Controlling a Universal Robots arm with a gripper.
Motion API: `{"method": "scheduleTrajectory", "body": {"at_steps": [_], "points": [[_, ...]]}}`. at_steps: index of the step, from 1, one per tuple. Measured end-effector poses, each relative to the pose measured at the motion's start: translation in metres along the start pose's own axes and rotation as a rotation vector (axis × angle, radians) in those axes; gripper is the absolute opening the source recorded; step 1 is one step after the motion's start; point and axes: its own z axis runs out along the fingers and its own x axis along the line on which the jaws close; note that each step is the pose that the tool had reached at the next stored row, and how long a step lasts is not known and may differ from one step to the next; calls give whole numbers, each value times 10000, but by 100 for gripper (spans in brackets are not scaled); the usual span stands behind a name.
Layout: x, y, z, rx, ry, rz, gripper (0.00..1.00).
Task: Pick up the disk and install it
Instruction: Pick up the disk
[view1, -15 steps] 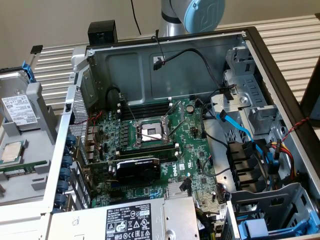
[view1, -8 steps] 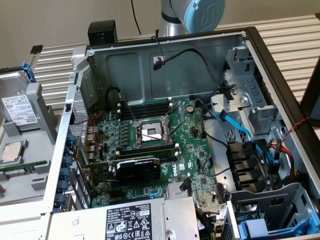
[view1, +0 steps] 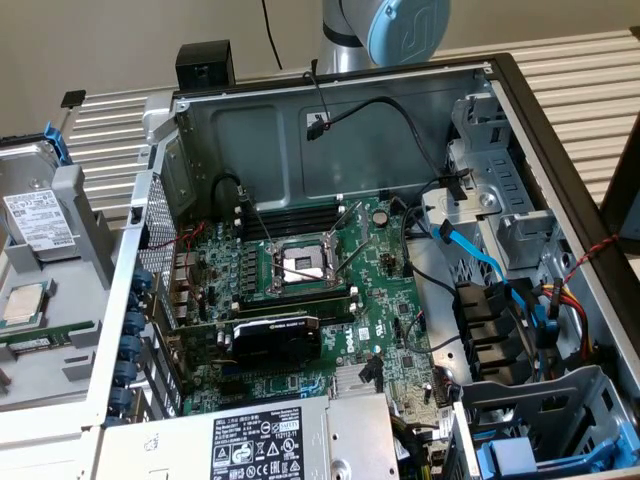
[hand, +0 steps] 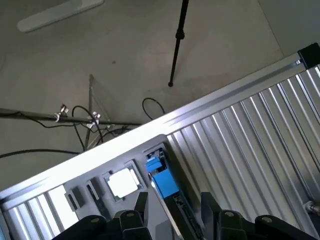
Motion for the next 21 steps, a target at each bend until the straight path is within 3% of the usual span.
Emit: {"method": "scheduleTrajectory", "body": {"at_steps": [21], "points": [[0, -1, 27, 4, 173, -3821, 54]]}}
